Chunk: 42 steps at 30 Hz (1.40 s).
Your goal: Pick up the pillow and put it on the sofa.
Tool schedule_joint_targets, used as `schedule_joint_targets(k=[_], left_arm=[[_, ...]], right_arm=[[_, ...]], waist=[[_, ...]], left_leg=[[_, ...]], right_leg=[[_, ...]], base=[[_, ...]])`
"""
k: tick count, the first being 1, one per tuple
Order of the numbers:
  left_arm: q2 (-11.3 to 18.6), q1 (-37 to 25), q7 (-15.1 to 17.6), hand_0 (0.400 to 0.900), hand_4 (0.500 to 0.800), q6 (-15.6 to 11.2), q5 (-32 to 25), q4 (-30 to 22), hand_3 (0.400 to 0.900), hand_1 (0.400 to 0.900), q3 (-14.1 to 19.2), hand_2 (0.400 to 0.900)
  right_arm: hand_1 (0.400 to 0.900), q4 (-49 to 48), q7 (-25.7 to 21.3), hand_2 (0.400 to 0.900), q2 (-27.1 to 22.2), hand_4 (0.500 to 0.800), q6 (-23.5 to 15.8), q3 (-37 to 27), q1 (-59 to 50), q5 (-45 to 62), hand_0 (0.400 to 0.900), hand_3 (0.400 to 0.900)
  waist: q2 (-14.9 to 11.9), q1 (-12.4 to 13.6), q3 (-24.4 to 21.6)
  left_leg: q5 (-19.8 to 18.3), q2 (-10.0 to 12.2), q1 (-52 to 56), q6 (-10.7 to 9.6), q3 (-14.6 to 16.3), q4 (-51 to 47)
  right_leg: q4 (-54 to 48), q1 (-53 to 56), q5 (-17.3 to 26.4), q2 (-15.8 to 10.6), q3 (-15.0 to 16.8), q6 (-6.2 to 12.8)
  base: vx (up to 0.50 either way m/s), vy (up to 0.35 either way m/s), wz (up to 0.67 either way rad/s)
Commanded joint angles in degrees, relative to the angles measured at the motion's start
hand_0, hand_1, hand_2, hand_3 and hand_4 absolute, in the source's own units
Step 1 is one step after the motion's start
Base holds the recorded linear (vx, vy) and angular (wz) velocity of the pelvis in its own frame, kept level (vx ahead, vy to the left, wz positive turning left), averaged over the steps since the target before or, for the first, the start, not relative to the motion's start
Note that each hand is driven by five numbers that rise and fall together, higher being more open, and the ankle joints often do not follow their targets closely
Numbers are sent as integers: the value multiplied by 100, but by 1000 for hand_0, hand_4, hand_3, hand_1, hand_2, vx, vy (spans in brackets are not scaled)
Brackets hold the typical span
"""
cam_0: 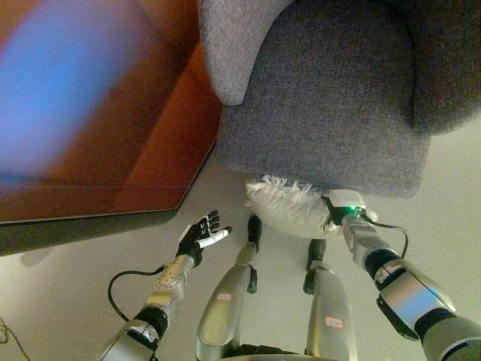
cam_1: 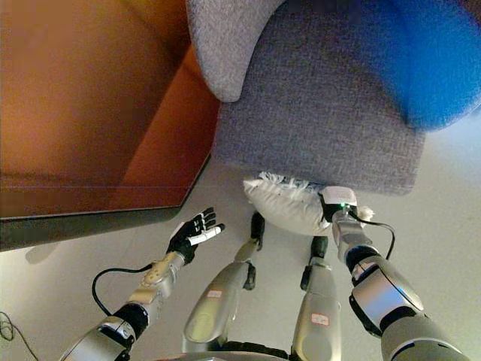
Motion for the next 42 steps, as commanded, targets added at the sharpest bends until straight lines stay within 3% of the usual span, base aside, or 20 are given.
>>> schedule_joint_targets(k=[1, 13, 14, 15, 23, 31, 37, 42], left_arm=[[-32, -314, 132, 900, 800, -433, -152, -273, 900, 900, -115, 900], [-71, -298, 421, 900, 800, -776, -360, -593, 900, 900, -206, 900], [-66, -284, 410, 900, 800, -809, -373, -612, 900, 900, -205, 900], [-67, -264, 408, 900, 800, -839, -377, -626, 900, 900, -207, 900], [-32, -217, 388, 900, 800, -939, -417, -723, 900, 900, -221, 900], [36, -257, 314, 900, 800, -866, -416, -726, 900, 900, -176, 900], [200, -216, 96, 900, 800, -639, -310, -550, 900, 900, 23, 900], [354, -96, 2, 900, 800, -264, -71, -411, 900, 900, 292, 900]], right_arm=[[900, 96, 6, 900, -381, 800, 156, 275, -593, 34, 900, 900], [900, 247, 106, 900, -651, 800, 564, 383, -1274, -330, 900, 900], [510, 250, 89, 510, -677, 566, 575, 405, -1350, -320, 510, 510], [400, 245, 87, 400, -691, 500, 585, 394, -1375, -312, 400, 400], [400, 234, 55, 400, -754, 500, 549, 398, -1597, -248, 400, 400], [400, 154, -53, 400, -726, 500, 169, 354, -1611, 123, 400, 400], [400, -181, -240, 400, -588, 500, -398, 245, -1248, 575, 400, 400], [400, -777, -202, 400, -654, 500, -927, 124, -658, 852, 400, 400]], waist=[[-34, 110, 151], [274, 120, 277], [291, 127, 277], [300, 134, 277], [328, 161, 277], [208, 157, 275], [-143, 182, -48], [-608, 207, -469]], left_leg=[[-646, -490, -254, 95, 76, 414], [-443, -491, -999, 19, 177, 462], [-431, -492, -1044, 17, 179, 460], [-427, -489, -1058, 15, 175, 446], [-415, -463, -969, -6, 193, 334], [-468, -419, -535, -3, 215, 174], [-595, -307, -70, -15, 237, 64], [-752, -140, 530, -48, 251, -45]], right_leg=[[-926, -150, 785, 138, -132, -40], [-806, -996, 939, 115, -27, 19], [-809, -1043, 952, 124, -17, 17], [-816, -1063, 961, 124, -18, 22], [-897, -1008, 998, 114, -62, 44], [-1023, -611, 1002, 116, -92, 56], [-1163, -102, 948, 145, -154, 77], [-1330, 609, 828, 203, -212, 126]], base=[[-10, 38, 0], [-35, 16, 1], [-55, -3, 1], [-50, -4, 0], [-51, 9, -2], [-65, 14, -5], [-38, -10, -7], [31, -58, -11]])
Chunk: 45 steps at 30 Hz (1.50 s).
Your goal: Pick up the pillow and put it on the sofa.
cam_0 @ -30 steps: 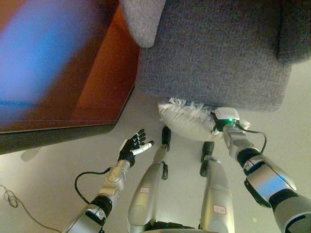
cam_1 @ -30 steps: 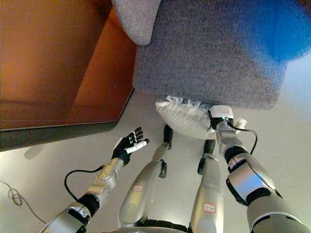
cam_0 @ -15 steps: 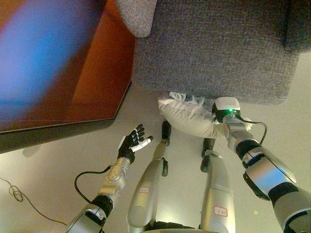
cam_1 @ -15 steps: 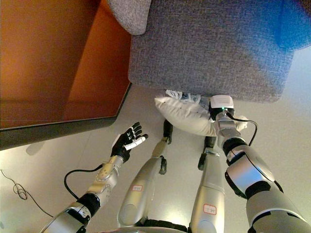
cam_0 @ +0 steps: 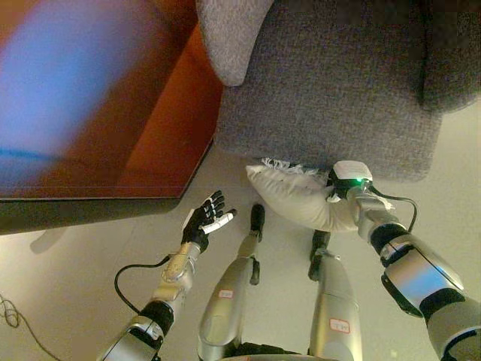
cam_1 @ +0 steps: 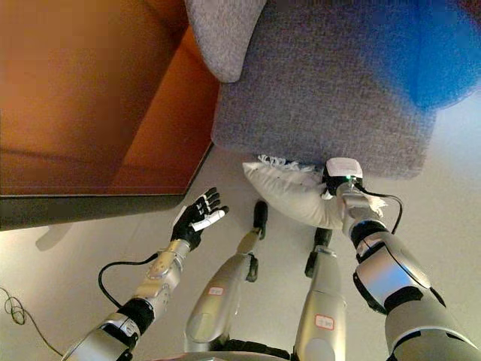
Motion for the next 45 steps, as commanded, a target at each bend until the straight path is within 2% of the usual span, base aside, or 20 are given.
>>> schedule_joint_targets(k=[1, 4, 7, 9, 14, 20, 26, 30, 37, 43, 44, 45], left_arm=[[461, -17, -75, 900, 800, 34, 200, 195, 900, 900, 250, 900], [541, 281, -123, 900, 800, 319, 542, 216, 900, 900, 552, 900], [589, 666, -119, 900, 800, 595, 954, 127, 900, 900, 881, 900], [583, 918, -153, 900, 800, 712, 1192, 119, 900, 900, 1103, 900], [521, 1387, -339, 900, 800, 865, 1558, 299, 900, 900, 1517, 900], [471, 1566, -420, 900, 800, 890, 1656, 530, 900, 900, 1812, 900], [458, 1596, -441, 900, 800, 957, 1662, 649, 900, 900, 1941, 900], [503, 1571, -434, 900, 800, 1021, 1633, 717, 900, 900, 1964, 900], [568, 1605, -419, 900, 800, 1062, 1715, 786, 900, 900, 1931, 900], [692, 1563, -423, 900, 800, 1159, 1683, 728, 900, 900, 1602, 900], [734, 1527, -487, 900, 800, 1217, 1659, 735, 900, 900, 1509, 900], [750, 1514, -535, 900, 800, 1238, 1674, 721, 900, 900, 1448, 900]], right_arm=[[400, -781, -313, 400, -225, 500, -543, -72, 4, 444, 400, 400], [400, -1867, -149, 400, -392, 500, -540, -221, 672, 514, 400, 400], [400, -3259, 123, 400, -586, 500, -342, -482, 1457, 487, 400, 400], [400, -3963, 232, 400, -704, 500, -424, -761, 2018, 353, 400, 400], [400, -5286, 642, 400, -1181, 500, -777, -1482, 3029, 296, 400, 400], [400, -6151, 1073, 400, -1629, 500, -975, -2243, 3287, 471, 400, 400], [400, -6257, 1116, 400, -2082, 500, -929, -2727, 2811, 627, 400, 400], [400, -6075, 1124, 400, -2301, 500, -659, -2694, 2142, 675, 400, 400], [400, -5081, 1024, 400, -2456, 500, -396, -2193, 989, 825, 400, 400], [400, -3465, 728, 400, -2332, 500, -135, -1295, -52, 855, 400, 400], [506, -3054, 864, 506, -2311, 564, -54, -1066, -316, 797, 506, 506], [900, -2648, 981, 900, -2291, 800, -21, -891, -485, 791, 900, 900]], waist=[[-779, 70, -636], [-1132, 56, -973], [-1439, -21, -1329], [-1579, -91, -1573], [-1764, -215, -2067], [-1820, -314, -2344], [-1862, -298, -2499], [-1905, -213, -2556], [-2041, 62, -2589], [-2127, 436, -2522], [-2137, 511, -2508], [-2145, 568, -2489]], left_leg=[[-995, -246, 632, 53, 283, 28], [-1130, -122, 1124, -1, 336, -76], [-1241, -63, 1545, -21, 348, -132], [-1283, -36, 1745, -16, 352, -153], [-1443, 33, 2271, 17, 426, -158], [-1584, 52, 2680, 38, 488, -166], [-1677, 48, 2899, 44, 491, -154], [-1718, 54, 2981, 36, 446, -138], [-1728, 65, 3026, -3, 275, -119], [-1676, 47, 2969, -30, 51, -109], [-1662, 47, 2953, -39, -3, -104], [-1656, 45, 2945, -44, -41, -104]], right_leg=[[-1741, 981, 769, 122, -229, 309], [-1971, 1617, 691, 188, -224, 344], [-2157, 2146, 664, 274, -197, 351], [-2229, 2371, 670, 319, -153, 356], [-2275, 2879, 601, 379, -49, 358], [-2286, 3261, 501, 402, 23, 349], [-2292, 3507, 418, 395, 12, 341], [-2290, 3631, 361, 385, -48, 322], [-2330, 3821, 294, 370, -282, 292], [-2390, 3928, 288, 377, -522, 257], [-2405, 3947, 294, 379, -567, 251], [-2424, 3971, 299, 383, -603, 247]], base=[[159, -59, -13], [184, -97, -10], [153, -76, -7], [177, -39, -8], [151, 25, -13], [60, 41, -10], [34, 26, 1], [44, 9, 11], [54, -12, 20], [75, -32, 26], [99, -51, 34], [85, -57, 31]])
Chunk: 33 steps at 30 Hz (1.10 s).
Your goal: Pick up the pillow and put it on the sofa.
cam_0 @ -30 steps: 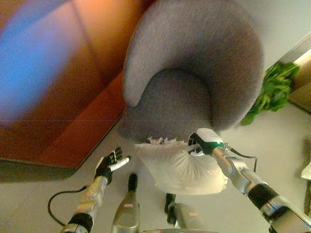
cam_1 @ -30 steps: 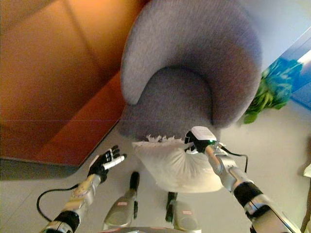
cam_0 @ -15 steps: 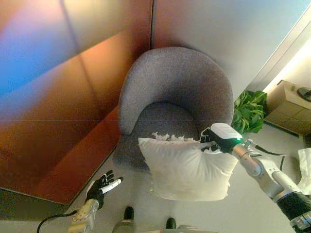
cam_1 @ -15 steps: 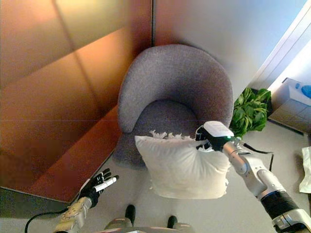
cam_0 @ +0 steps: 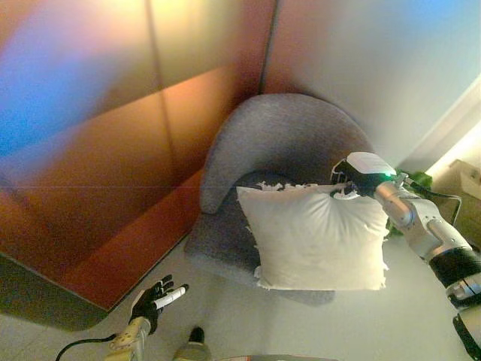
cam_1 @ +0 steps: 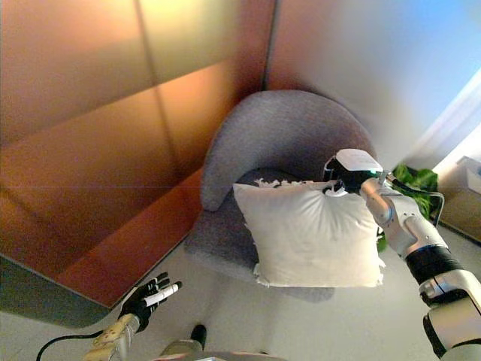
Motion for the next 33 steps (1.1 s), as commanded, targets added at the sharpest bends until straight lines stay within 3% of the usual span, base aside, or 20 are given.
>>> schedule_joint_targets(k=[1, 6, 13, 24, 33], left_arm=[[329, -417, -219, 900, 800, -140, 82, 54, 900, 900, -588, 900], [486, -644, -478, 900, 800, -116, -134, 86, 900, 900, -1074, 900], [534, -529, -588, 900, 800, -150, -154, -34, 900, 900, -1162, 900], [380, -430, -694, 900, 800, -102, -114, -54, 900, 900, -1088, 900], [126, -353, -594, 900, 800, -136, -59, -65, 900, 900, -820, 900]], right_arm=[[900, 1204, -547, 900, -334, 800, 310, 299, -2059, 112, 900, 900], [900, 3068, -576, 900, -138, 800, 313, 948, -3191, 230, 900, 900], [900, 3136, -697, 900, -363, 800, 23, 1138, -3610, 505, 900, 900], [900, 1908, -332, 900, -356, 800, -111, 494, -2772, 1601, 900, 900], [900, -308, -812, 900, 279, 800, 206, -1019, -604, 2708, 900, 900]], waist=[[-236, 434, -515], [-258, 744, -427], [-196, 738, -397], [-60, 367, -453], [137, -103, -394]], left_leg=[[-727, -68, 85, 6, -71, 63], [-630, -80, -82, -12, -264, 36], [-594, -129, -68, 7, -330, -15], [-692, -142, 100, 47, -97, -8], [-755, -97, 158, 56, 175, -29]], right_leg=[[576, -288, -227, 34, -244, 134], [472, -309, -194, 76, -407, 116], [441, -276, -201, 76, -437, 99], [485, -267, -231, 29, -184, 108], [488, -343, -203, -5, 106, 143]], base=[[51, -63, 29], [-7, -50, 25], [-9, 16, 2], [-31, 51, -19], [-84, 42, -19]])
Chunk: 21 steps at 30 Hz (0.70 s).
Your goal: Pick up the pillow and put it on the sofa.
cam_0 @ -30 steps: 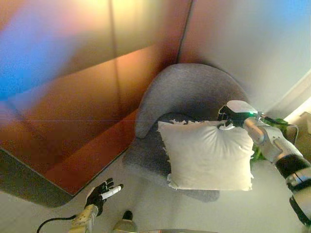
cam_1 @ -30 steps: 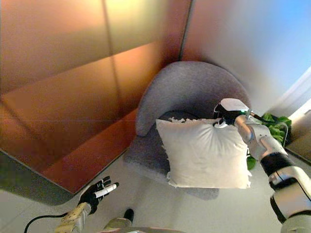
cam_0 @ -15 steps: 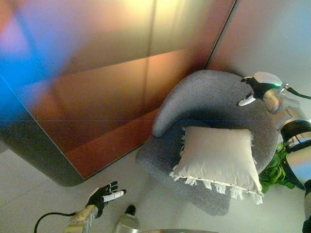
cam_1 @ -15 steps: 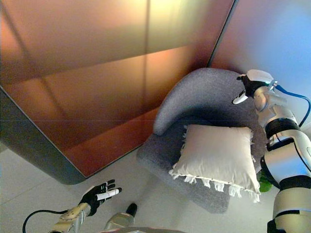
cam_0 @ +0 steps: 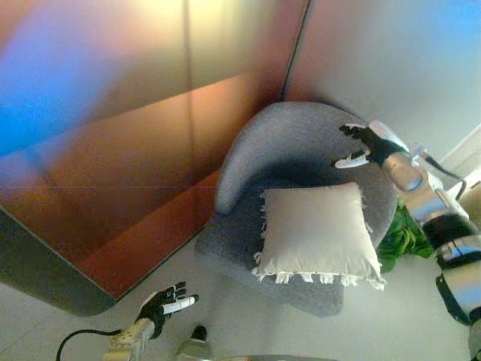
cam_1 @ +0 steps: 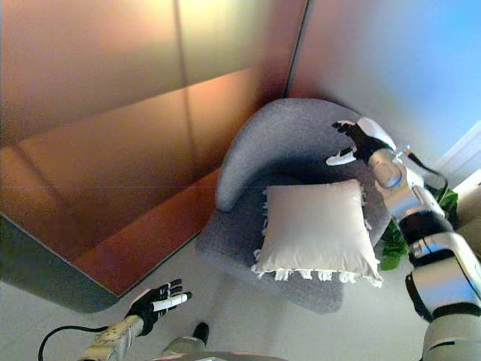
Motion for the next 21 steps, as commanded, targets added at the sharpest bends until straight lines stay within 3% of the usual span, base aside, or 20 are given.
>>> schedule_joint_targets(k=[1, 6, 11, 17, 21], left_arm=[[-190, -343, -18, 900, 800, -300, 16, -70, 900, 900, 70, 900], [-393, -243, 133, 900, 800, -425, 84, -51, 900, 900, 229, 900], [-577, -59, 223, 900, 800, -581, 125, -63, 900, 900, 377, 900], [-656, -40, 353, 900, 800, -653, -32, -79, 900, 900, 377, 900], [-749, -92, 432, 900, 800, -734, -96, 9, 900, 900, 305, 900]], right_arm=[[900, -890, -613, 900, -25, 800, -128, -467, 186, 278, 900, 900], [900, -1872, -835, 900, 528, 800, -291, -1032, 1512, 294, 900, 900], [900, -2212, -999, 900, 1170, 800, -501, -1359, 2872, 602, 900, 900], [900, -1576, -1311, 900, 2038, 800, -112, -1028, 3607, 866, 900, 900], [900, -977, -1729, 900, 2463, 800, -356, -789, 3775, 1001, 900, 900]], waist=[[77, -157, -301], [134, -433, -296], [203, -680, -329], [256, -849, -337], [291, -885, -341]], left_leg=[[-837, -61, 251, 23, 241, -19], [-892, -43, 295, 57, 432, -28], [-956, -41, 353, 85, 627, -22], [-1008, -65, 402, 115, 709, -5], [-1031, -83, 426, 129, 714, -5]], right_leg=[[463, -232, -226, 39, 128, 141], [509, -313, -242, 44, 297, 155], [557, -374, -269, 42, 453, 189], [590, -416, -278, 40, 569, 210], [574, -402, -268, 42, 589, 219]], base=[[-91, 42, -21], [-77, 39, -22], [-57, 41, -22], [-39, 25, -14], [-20, 19, -10]])
